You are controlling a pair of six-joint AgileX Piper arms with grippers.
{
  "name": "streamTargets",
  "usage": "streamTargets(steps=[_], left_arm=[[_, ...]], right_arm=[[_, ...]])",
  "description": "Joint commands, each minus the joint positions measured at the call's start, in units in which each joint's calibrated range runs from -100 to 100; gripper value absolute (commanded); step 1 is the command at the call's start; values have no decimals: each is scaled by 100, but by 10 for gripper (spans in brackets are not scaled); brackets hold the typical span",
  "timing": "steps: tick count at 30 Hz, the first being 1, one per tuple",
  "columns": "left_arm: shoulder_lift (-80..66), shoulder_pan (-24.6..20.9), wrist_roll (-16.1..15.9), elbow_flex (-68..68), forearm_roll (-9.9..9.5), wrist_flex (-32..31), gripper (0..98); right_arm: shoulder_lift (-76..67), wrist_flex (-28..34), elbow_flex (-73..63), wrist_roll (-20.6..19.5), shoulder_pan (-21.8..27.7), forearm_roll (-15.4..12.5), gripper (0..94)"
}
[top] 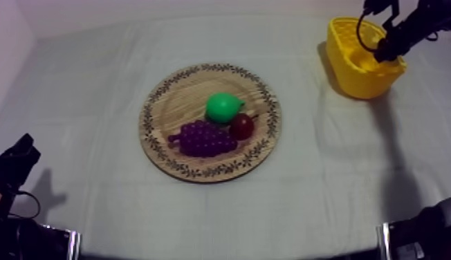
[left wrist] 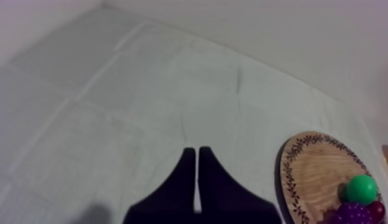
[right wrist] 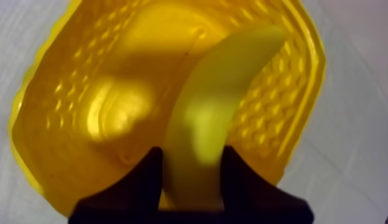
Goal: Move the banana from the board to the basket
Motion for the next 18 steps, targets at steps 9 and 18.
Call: streamTargets(steps=[9, 18], left_arm=[[-5, 2, 0, -1, 3, -1, 1], [-5, 2, 2, -1, 3, -1, 1]], right_arm=[[-191, -374, 289, -130, -125, 60, 238], [-1602, -792, 1038, -596, -57, -97, 22]])
